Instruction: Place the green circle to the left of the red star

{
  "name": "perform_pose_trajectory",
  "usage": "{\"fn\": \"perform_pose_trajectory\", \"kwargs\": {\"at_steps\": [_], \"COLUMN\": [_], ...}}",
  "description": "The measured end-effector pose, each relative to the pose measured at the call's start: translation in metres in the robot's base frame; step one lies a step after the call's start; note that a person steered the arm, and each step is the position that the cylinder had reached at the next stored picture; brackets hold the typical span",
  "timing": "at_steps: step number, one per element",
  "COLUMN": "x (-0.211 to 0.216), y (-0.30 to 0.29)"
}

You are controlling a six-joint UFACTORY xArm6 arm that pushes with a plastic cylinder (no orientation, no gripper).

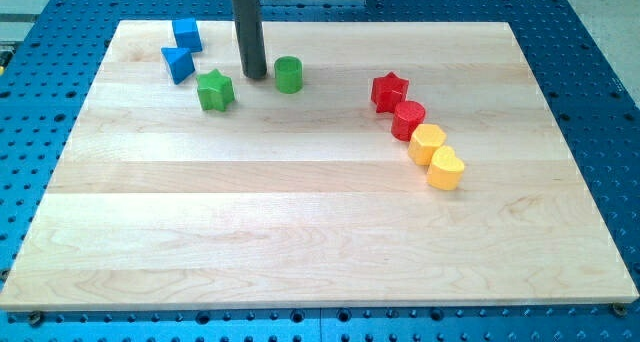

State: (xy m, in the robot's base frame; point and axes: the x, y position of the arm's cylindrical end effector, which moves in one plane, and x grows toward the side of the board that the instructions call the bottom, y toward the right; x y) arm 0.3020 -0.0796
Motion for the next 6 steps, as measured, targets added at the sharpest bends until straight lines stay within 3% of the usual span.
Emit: {"fn": "perform_pose_trajectory", "kwargs": {"at_steps": [2,6], "x": [-0.009,0.037], "y": [0.081,0.064]}}
